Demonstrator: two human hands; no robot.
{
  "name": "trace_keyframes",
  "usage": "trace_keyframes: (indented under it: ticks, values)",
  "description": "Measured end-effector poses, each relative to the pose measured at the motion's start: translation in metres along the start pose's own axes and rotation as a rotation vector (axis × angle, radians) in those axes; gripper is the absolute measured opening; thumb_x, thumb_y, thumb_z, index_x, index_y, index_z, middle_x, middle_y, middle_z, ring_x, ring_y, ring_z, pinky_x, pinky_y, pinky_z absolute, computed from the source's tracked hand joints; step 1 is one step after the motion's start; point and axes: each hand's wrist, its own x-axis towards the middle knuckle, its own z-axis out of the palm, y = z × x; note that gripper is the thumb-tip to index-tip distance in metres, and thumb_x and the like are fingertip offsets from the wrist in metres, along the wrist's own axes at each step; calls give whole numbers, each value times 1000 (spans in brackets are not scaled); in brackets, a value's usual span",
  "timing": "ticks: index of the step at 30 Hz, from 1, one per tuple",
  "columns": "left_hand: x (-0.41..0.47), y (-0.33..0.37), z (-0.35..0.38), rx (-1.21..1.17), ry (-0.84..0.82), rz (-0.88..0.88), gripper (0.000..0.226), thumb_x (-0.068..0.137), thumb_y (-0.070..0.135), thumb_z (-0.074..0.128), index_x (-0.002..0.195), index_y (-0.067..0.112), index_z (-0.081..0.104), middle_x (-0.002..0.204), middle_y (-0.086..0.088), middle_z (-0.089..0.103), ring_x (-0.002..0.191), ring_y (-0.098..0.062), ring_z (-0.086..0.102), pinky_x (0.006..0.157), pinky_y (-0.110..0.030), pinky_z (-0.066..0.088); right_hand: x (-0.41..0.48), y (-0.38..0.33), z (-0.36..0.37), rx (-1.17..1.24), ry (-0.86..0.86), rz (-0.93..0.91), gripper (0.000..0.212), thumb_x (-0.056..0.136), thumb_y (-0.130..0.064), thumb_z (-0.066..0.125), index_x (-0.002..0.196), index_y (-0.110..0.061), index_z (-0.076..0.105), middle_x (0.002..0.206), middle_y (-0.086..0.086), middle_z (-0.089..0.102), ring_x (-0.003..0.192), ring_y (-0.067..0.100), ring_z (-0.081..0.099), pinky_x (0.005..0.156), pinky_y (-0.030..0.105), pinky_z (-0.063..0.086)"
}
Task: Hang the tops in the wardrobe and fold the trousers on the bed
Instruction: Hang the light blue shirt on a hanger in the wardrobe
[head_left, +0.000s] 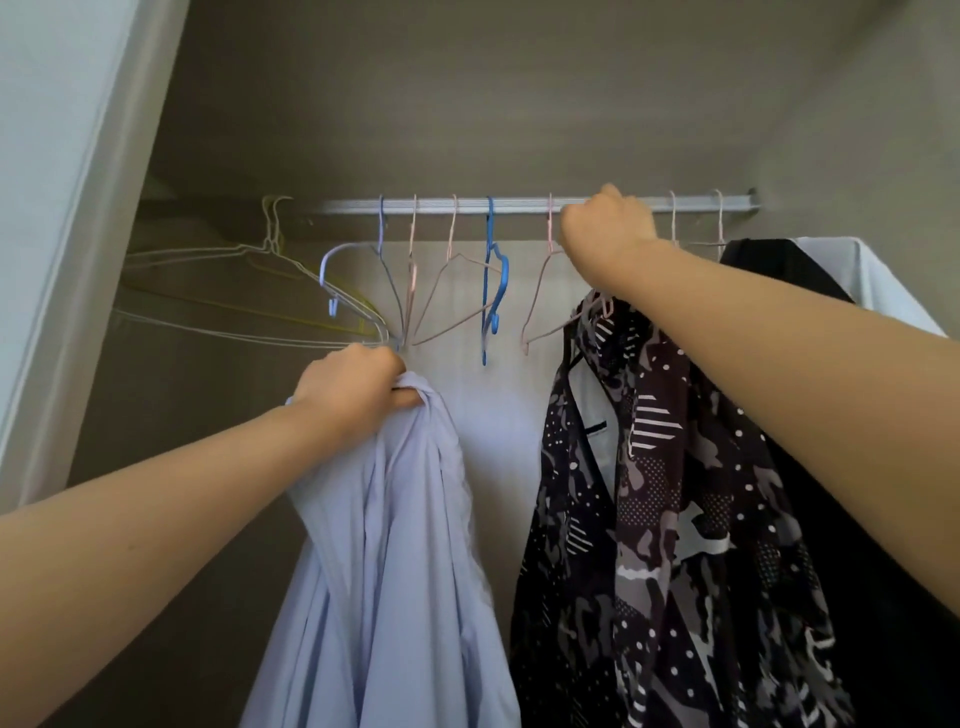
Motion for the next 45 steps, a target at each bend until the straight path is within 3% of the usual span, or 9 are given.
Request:
trace_keyframes:
  ticks: [5, 14, 20, 24, 27, 31, 38, 41, 45]
  values:
    - [1, 6, 0, 41, -2, 72, 36, 93, 49, 55, 79, 16, 58, 85, -6, 59, 81, -32, 57, 66, -35, 39, 7, -14, 16, 4, -151, 73, 43, 85, 3, 51, 128, 0, 48, 119, 20, 59, 115, 39, 53, 93, 47, 40]
    - [4, 0, -1, 23, -18, 39, 36, 92, 49, 56, 87, 14, 62, 89, -7, 61, 84, -33, 58, 67, -35, 42, 15, -25, 35, 190, -208, 157, 28, 91, -2, 50, 119, -2, 54, 113, 17, 60, 102, 36, 59, 74, 38, 41]
    - [14, -8, 4, -270, -96, -50, 36, 87, 36, 68, 70, 5, 63, 71, -11, 61, 71, -30, 56, 62, -35, 42, 20, -28, 41, 913, -305, 484, 8, 94, 0, 48, 94, 4, 54, 94, 21, 65, 64, 25, 55, 53, 31, 46]
    - [15, -9, 6, -383, -138, -215, 45, 89, 35, 69, 56, 13, 47, 59, -2, 44, 58, -20, 40, 49, -29, 29, 20, -28, 34, 1267, -442, 674, 20, 98, -6, 34, 113, -6, 46, 65, 9, 62, 51, 16, 47, 53, 27, 43]
    - [15, -10, 7, -474, -215, -332, 37, 91, 37, 66, 72, 6, 57, 77, -9, 55, 64, -21, 47, 55, -28, 34, 17, -28, 30, 1302, -490, 708, 20, 99, -10, 30, 113, -10, 44, 46, 1, 61, 47, 13, 50, 58, 28, 44]
    - [11, -9, 5, -530, -378, -416, 54, 92, 44, 63, 123, -1, 58, 119, -18, 62, 102, -34, 62, 88, -34, 50, 18, -26, 27, 1372, -409, 737, 18, 99, -7, 31, 103, -6, 49, 57, 2, 63, 48, 12, 52, 64, 33, 45]
    - [5, -6, 4, -646, -441, -477, 52, 89, 44, 66, 121, 4, 58, 97, -13, 61, 81, -28, 61, 67, -31, 48, 3, -17, 10, 1366, -352, 685, 18, 99, -5, 33, 112, -9, 44, 71, 7, 66, 58, 16, 56, 73, 37, 47]
    - [1, -7, 3, -579, -420, -440, 55, 89, 48, 65, 121, 4, 58, 100, -12, 59, 79, -25, 59, 69, -31, 46, -19, -20, 4, 1287, -340, 630, 29, 101, -8, 31, 126, 0, 43, 88, 14, 71, 56, 17, 54, 62, 30, 46]
    - [-5, -8, 2, -438, -358, -359, 47, 92, 46, 61, 114, 5, 57, 96, -10, 54, 71, -20, 52, 63, -29, 37, -57, -25, -6, 1342, -405, 624, 37, 99, -8, 29, 133, -2, 42, 81, 12, 67, 71, 20, 55, 77, 36, 48]
